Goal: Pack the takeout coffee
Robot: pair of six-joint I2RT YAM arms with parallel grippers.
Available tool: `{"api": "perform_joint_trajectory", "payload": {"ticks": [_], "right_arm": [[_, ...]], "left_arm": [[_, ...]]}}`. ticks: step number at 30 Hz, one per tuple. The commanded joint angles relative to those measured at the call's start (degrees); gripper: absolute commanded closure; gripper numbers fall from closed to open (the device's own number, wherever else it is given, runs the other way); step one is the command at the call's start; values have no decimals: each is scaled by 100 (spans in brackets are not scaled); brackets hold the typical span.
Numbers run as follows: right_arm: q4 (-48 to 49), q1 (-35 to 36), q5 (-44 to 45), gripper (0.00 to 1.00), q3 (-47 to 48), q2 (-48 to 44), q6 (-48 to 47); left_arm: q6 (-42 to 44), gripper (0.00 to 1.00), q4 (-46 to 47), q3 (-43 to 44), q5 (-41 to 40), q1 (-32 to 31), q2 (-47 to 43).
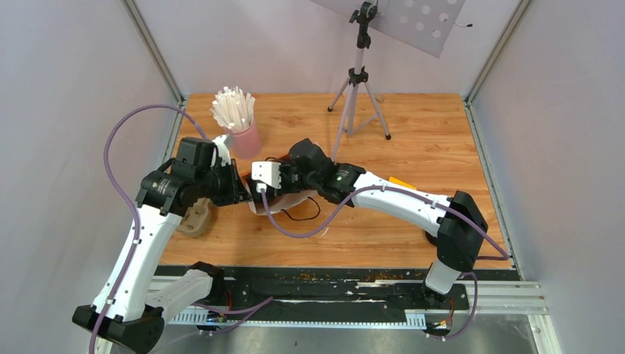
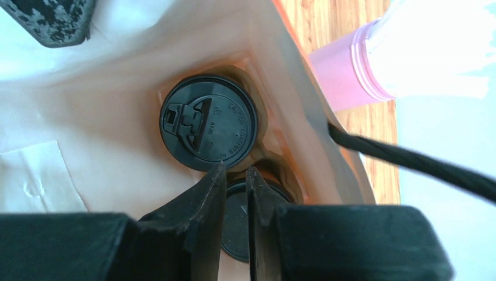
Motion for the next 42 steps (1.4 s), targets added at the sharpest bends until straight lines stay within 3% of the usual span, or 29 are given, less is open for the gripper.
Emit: {"api": "perform_joint_trajectory", "payload": {"ticks": [1,17,28,31,35,42], "right_arm": [[-276,-82,184,80,214,-516,226],[-284,-630,-255,80,561,-917,913],[273,-1275,-756,76,528,-1271,1974],[363,-1351,-693,68,435,-1335,2159],[399,-1393,-468,66,440,-1368,2306],[309,-1464,221,60,419,-1423,2405]], "left_arm": [[-350,100,207,252,211,33,23],[-1426,100,308,194,263,154,-36],[-2280,100,561,-130,140,208,-346],[-2406,100,557,-209,33,209,-412],[-2481,100,546,-270,-96,213,-476],[-2340,90,409,-165,-256,208,-444]]}}
